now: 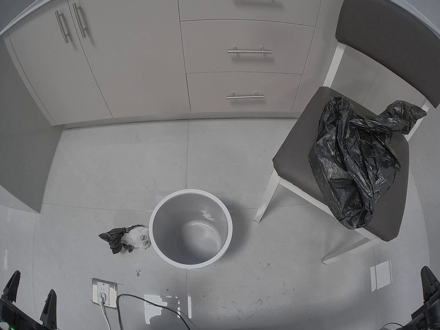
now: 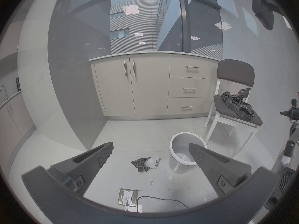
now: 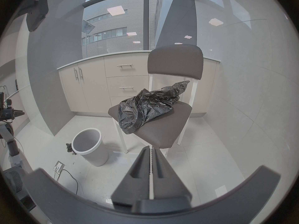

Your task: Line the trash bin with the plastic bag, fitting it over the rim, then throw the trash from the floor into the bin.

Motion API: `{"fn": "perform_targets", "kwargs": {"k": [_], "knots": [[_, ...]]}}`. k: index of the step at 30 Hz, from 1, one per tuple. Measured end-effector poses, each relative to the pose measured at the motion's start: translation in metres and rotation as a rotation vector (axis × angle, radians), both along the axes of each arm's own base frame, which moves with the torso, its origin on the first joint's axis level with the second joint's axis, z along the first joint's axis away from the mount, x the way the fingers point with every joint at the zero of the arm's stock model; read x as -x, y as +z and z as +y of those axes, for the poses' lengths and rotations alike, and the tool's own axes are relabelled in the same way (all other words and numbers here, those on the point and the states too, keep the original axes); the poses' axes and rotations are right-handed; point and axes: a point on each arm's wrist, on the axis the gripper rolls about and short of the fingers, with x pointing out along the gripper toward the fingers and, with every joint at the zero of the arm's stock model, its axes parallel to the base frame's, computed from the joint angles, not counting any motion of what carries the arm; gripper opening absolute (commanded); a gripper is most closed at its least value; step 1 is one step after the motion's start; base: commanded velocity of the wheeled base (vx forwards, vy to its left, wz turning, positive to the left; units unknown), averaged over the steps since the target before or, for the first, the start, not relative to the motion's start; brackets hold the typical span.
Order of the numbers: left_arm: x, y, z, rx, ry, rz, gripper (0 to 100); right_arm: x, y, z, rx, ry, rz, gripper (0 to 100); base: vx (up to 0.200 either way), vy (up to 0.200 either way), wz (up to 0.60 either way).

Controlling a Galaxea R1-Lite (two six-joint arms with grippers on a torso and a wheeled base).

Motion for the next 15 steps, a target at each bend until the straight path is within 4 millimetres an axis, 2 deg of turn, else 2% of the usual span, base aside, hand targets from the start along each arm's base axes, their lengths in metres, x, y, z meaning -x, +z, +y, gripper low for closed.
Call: {"fn": "perform_targets", "kwargs": {"k": [4, 6, 9, 15], "knots": [[0.001, 0.002, 0.000, 0.013, -0.001, -0.005, 100, 0.000, 0.000, 0.000, 0.000, -0.001, 0.000, 0, 0.000, 0.000, 0.00], [0.002, 0.010, 0.000, 0.042, -0.004, -0.018, 100, 0.000, 0.000, 0.000, 0.000, -0.001, 0.000, 0, 0.000, 0.000, 0.00], [0.007, 0.030, 0.001, 0.089, -0.017, -0.034, 100, 0.000, 0.000, 0.000, 0.000, -0.001, 0.000, 0, 0.000, 0.000, 0.00], [0.024, 0.089, 0.003, 0.172, -0.069, -0.073, 100, 0.000, 0.000, 0.000, 0.000, -0.002, 0.000, 0, 0.000, 0.000, 0.00]]}}
